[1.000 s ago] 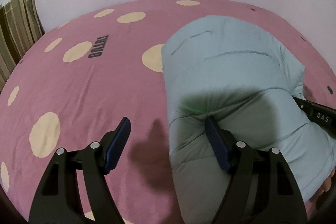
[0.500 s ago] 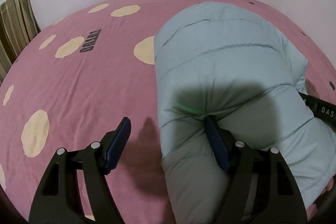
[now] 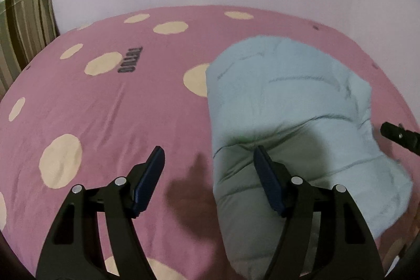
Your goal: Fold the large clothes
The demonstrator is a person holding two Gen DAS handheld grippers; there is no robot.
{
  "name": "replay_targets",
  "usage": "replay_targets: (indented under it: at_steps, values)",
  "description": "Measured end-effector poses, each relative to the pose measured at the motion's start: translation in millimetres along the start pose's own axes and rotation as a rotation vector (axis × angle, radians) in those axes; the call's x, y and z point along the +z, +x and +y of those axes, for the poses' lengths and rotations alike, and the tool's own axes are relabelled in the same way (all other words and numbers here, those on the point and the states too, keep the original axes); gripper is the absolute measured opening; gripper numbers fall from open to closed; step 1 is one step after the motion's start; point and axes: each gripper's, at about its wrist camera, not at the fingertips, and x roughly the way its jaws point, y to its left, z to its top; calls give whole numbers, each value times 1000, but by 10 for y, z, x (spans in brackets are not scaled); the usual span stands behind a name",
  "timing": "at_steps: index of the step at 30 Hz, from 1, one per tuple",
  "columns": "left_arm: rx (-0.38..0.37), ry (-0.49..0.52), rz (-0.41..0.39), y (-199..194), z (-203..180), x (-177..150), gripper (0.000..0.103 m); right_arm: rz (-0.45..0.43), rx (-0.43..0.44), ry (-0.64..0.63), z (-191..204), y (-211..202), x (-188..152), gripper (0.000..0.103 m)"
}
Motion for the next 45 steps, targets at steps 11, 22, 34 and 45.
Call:
replay_targets:
  at_steps: [11,22,34,45]
  values:
    - [-93,30,84,52,-255,-110,70,55,-16,-147,389,61,-358,28]
    - [-91,71,158,540,-397,-230,70,95,-46,-120,198,569,-520,26]
    - [-108,37,122,244,-323,-142,69,74,-27,-97,150,423,-549,28]
    - [-68,11,25,127,-112,424,69,-38,-4,-94,177,53,-8,28]
